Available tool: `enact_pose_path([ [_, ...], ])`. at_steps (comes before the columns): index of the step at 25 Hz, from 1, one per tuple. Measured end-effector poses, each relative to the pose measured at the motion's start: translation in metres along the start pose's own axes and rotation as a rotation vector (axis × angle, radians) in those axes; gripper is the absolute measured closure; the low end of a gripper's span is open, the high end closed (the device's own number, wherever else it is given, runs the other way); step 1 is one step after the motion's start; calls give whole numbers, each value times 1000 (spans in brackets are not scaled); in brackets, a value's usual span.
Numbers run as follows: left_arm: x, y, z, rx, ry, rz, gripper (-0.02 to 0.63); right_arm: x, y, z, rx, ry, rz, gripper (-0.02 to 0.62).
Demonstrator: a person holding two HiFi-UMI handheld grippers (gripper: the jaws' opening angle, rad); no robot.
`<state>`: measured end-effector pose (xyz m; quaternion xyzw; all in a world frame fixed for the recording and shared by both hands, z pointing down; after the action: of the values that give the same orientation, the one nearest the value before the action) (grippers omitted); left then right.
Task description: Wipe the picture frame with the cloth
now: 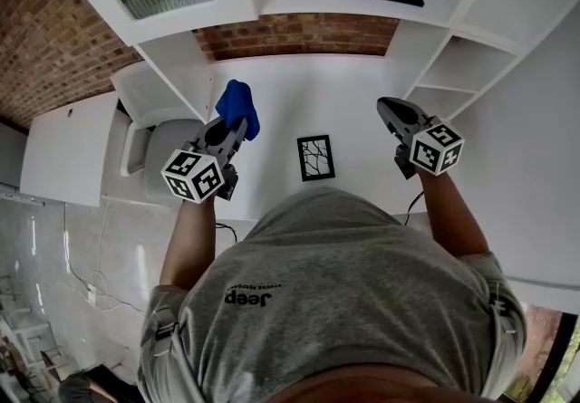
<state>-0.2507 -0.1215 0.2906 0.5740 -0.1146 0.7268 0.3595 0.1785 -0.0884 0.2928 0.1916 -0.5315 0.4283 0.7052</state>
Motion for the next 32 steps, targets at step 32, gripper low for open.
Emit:
enact_pose_path([
  [32,0,-3,-3,8,5,2,546,-1,3,4,26,37,-46,581],
])
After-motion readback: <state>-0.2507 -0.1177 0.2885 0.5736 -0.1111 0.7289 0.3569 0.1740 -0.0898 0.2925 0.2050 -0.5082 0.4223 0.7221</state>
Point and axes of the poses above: the fingertips, and each gripper's own axes: z forward along the fingers, y to its left, x out of its underside, the point moved 10 cm from there along -z, backward along the fingers, and after that the axes turned 10 degrees about y, right-handed, at the moved point
